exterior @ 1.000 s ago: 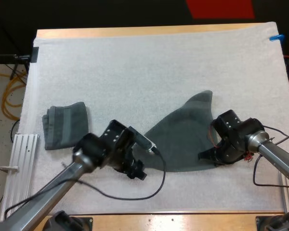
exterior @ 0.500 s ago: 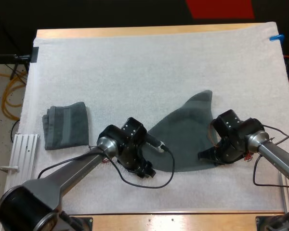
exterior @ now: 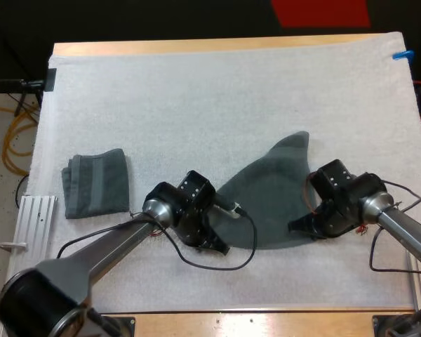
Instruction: Pick towel from pile fold and stack
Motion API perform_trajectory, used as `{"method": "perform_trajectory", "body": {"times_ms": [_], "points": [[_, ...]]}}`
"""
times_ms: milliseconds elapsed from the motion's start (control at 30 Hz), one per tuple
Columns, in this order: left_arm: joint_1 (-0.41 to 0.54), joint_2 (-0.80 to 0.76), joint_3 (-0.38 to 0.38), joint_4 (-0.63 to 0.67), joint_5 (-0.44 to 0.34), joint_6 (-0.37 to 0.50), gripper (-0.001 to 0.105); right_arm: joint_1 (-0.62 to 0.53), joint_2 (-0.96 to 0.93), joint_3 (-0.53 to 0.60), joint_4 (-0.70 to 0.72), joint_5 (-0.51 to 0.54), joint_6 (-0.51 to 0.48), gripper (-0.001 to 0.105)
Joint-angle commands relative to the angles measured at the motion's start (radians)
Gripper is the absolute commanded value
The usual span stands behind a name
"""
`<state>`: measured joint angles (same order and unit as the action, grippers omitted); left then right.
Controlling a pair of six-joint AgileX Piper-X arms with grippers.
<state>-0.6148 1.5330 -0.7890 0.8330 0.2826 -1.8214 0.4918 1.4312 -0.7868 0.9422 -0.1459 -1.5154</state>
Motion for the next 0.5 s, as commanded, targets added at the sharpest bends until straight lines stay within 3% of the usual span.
{"method": "perform_trajectory", "body": {"times_ms": [0,167,300,467], "points": [[-0.001,-0.026,0.001,0.018,0.009,-0.003,0.0,-0.001,-0.028,-0.003,-0.005,-0.003,-0.014,0.0],[-0.001,-0.243,0.001,0.112,0.062,-0.035,0.0,-0.001,-0.202,-0.022,0.002,-0.001,-0.034,0.0],[-0.001,-0.429,-0.01,0.114,0.106,-0.083,0.0,-0.001,-0.365,-0.076,-0.001,-0.001,-0.038,0.0],[-0.001,-0.612,-0.089,0.118,0.202,-0.136,0.0,0.0,-0.517,-0.19,0.016,-0.001,-0.036,0.0]]}}
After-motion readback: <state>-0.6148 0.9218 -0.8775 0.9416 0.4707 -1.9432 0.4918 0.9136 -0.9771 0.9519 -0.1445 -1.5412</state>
